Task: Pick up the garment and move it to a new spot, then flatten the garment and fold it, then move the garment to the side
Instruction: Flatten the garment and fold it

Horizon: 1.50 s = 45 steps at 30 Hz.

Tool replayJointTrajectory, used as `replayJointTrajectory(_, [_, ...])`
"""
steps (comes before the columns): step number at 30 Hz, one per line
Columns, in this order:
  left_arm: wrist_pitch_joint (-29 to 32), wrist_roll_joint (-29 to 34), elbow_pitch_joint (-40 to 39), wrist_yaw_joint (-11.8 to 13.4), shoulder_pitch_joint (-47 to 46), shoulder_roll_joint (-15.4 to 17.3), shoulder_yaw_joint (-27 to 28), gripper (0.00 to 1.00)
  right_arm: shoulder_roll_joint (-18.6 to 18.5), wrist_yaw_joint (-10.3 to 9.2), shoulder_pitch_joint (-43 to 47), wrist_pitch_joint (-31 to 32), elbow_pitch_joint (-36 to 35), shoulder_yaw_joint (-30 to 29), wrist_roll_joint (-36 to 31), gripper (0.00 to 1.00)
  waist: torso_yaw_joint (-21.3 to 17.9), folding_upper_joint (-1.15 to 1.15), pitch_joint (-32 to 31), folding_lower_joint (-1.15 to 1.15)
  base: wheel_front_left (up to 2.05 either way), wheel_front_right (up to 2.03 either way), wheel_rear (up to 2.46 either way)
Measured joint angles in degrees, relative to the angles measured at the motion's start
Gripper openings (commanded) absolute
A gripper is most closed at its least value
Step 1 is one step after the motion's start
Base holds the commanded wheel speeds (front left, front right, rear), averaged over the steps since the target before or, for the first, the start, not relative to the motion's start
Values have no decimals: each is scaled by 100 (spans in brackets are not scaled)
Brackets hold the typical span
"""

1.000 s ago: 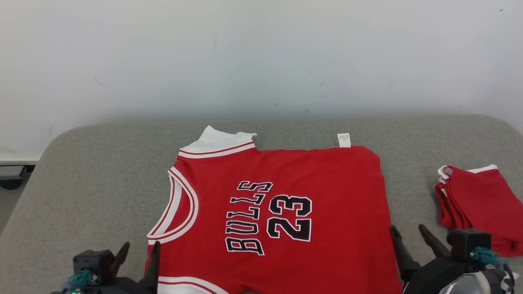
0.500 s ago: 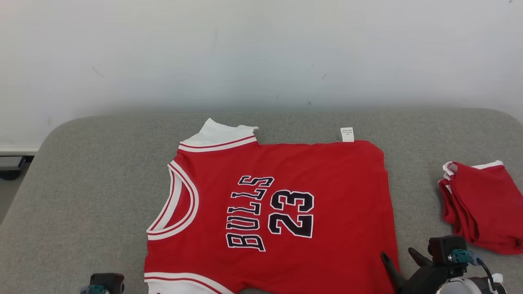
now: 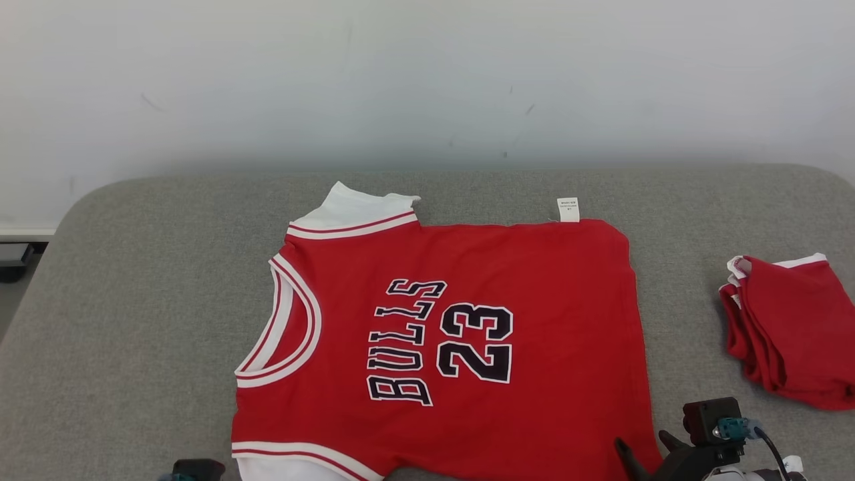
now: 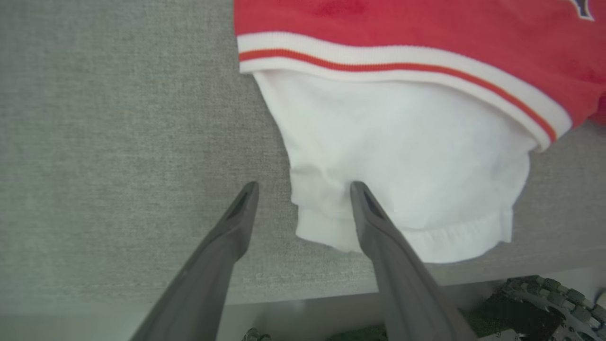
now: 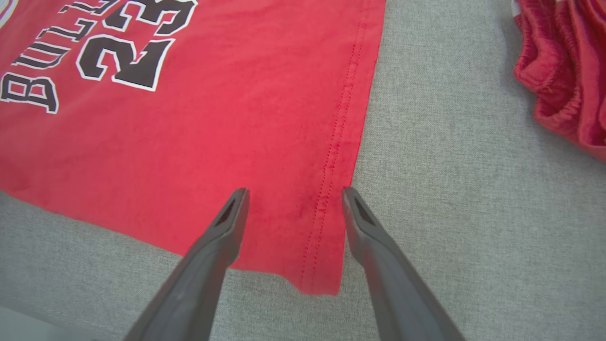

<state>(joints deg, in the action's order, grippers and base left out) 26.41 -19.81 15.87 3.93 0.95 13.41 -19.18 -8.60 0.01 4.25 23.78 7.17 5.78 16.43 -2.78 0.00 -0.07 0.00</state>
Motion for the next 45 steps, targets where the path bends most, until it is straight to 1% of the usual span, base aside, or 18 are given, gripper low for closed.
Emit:
replayJointTrajectory(2, [29, 0, 5, -2, 0, -25, -13, 100, -9, 0, 0, 15, 11, -4, 0, 100, 2, 0, 8, 0, 0, 0, 0])
replayJointTrajectory(7, [56, 0, 59, -40, -1, -31, -15, 95, -18, -1, 1, 45, 46, 3, -18, 100, 7, 0, 28, 0, 0, 0, 0])
replayJointTrajectory(8, [67, 0, 80, -40, -1, -29, -14, 93, -18, -1, 1, 49, 57, 10, -26, 100, 7, 0, 34, 0, 0, 0, 0])
replayJointTrajectory(9, [85, 0, 99, -40, -1, -27, -13, 87, -15, -7, 1, 55, 73, 13, -32, 100, 6, 0, 39, 0, 0, 0, 0])
replayJointTrajectory(11, [86, 0, 112, -40, -1, -23, -12, 86, -19, -32, 8, 101, 130, 26, -52, 100, 5, 0, 49, 0, 0, 0, 0])
replayJointTrajectory(17, [90, 0, 141, -40, -1, -27, -21, 87, -21, -155, 120, 218, 258, 33, -93, 100, 6, 0, 78, -1, 0, 0, 0])
replayJointTrajectory(25, [130, -18, 133, -41, -5, -27, -31, 85, 91, -203, 174, 352, 337, 125, -93, 100, 3, 0, 141, -1, 0, 0, 0])
replayJointTrajectory(28, [130, -19, 132, -42, -9, -26, -31, 85, 90, -249, 173, 354, 343, 115, -94, 100, 3, 0, 164, -1, 0, 0, 0])
replayJointTrajectory(33, [130, -27, 132, -43, -23, -27, -31, 85, 70, -259, 163, 403, 364, 98, -101, 100, 3, 0, 202, -1, 0, 0, 0])
replayJointTrajectory(34, [130, -32, 132, -43, -24, -27, -31, 85, 66, -259, 154, 403, 370, 98, -109, 98, 3, 0, 209, -1, 0, 0, 0])
replayJointTrajectory(35, [130, -32, 133, -44, -26, -27, -31, 85, 60, -259, 136, 404, 378, 99, -123, 71, 4, 0, 216, -1, 0, 0, 0])
replayJointTrajectory(36, [130, -32, 133, -46, -30, -27, -31, 85, 56, -259, 114, 404, 381, 99, -126, 49, 6, 0, 223, -1, 0, 0, 0])
replayJointTrajectory(37, [130, -32, 133, -48, -33, -27, -31, 85, 56, -259, 101, 404, 381, 99, -127, 41, 8, 0, 229, -1, 0, 0, 0])
replayJointTrajectory(38, [130, -32, 133, -48, -35, -26, -31, 84, 55, -259, 99, 404, 381, 108, -134, 27, 10, 0, 234, -1, 0, 0, 0])
replayJointTrajectory(39, [130, -32, 133, -49, -37, -26, -31, 84, 55, -259, 99, 404, 385, 115, -134, 20, 14, 0, 238, -1, 0, 0, 0])
replayJointTrajectory(41, [130, -33, 134, -51, -43, -27, -32, 84, 55, -259, 95, 404, 385, 144, -142, 0, 22, 0, 246, -1, 0, 0, 0])
replayJointTrajectory(45, [130, -42, 136, -99, -47, -27, -32, 84, 52, -259, 90, 423, 387, 144, -142, 0, 40, 0, 255, -1, 0, 0, 0])
